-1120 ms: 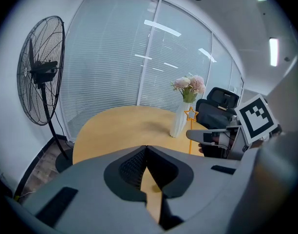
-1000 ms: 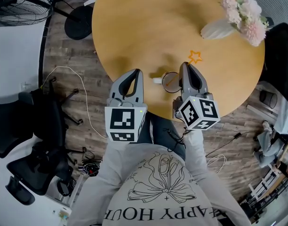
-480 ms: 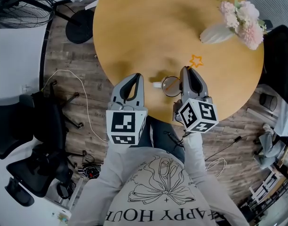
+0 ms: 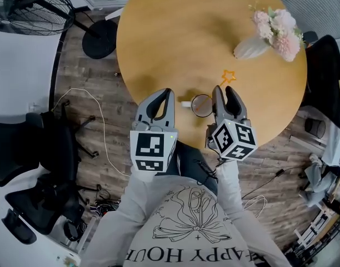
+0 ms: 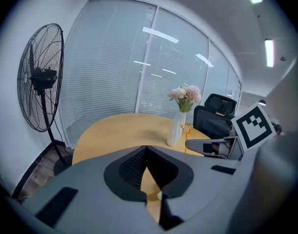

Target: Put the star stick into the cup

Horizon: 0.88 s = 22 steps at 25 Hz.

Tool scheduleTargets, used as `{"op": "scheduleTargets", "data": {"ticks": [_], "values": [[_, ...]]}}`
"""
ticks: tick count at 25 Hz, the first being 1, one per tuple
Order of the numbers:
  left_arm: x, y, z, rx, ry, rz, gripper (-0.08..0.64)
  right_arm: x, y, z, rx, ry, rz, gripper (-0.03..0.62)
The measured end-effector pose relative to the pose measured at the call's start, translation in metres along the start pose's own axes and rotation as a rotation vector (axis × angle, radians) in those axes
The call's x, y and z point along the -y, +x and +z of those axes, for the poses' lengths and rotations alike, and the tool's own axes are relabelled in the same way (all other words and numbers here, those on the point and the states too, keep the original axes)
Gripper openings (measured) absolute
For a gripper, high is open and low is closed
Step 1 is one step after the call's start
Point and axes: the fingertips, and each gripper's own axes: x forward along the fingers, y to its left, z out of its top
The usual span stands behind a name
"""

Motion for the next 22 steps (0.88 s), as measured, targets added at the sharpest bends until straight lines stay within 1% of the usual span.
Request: {"op": "scheduleTargets", "data": {"ticks": [4,7,11,13,17,19,22], "values": [[0.005,-0.008,0.017,0.037,0.012,-0.007,0.006,-0.001,-0.016,0.022,0.057,0.010,-0.022,0.155],[0.009,-0.015,0.033,0.077,0.028,-0.010,0.006,-0.005,-0.030,0.043,0.113,0.008,-0.022,0.154],[0.016,-0.028,0.058,0.138,0.055,-0.018,0.006,-0.013,-0.051,0.078,0.204,-0.036,-0.034,0.151],[0.018,-0.036,0.069,0.164,0.061,-0.017,0.006,-0.015,-0.062,0.095,0.248,-0.063,-0.057,0.085],[0.022,-0.049,0.086,0.211,0.070,-0.010,0.006,-0.020,-0.080,0.119,0.308,-0.098,-0.063,0.075],[0.023,-0.054,0.094,0.230,0.074,-0.007,0.006,-0.022,-0.088,0.127,0.329,-0.103,-0.066,0.057],[0.025,-0.062,0.106,0.260,0.078,0.003,0.006,-0.025,-0.098,0.137,0.361,-0.114,-0.061,0.054]]}}
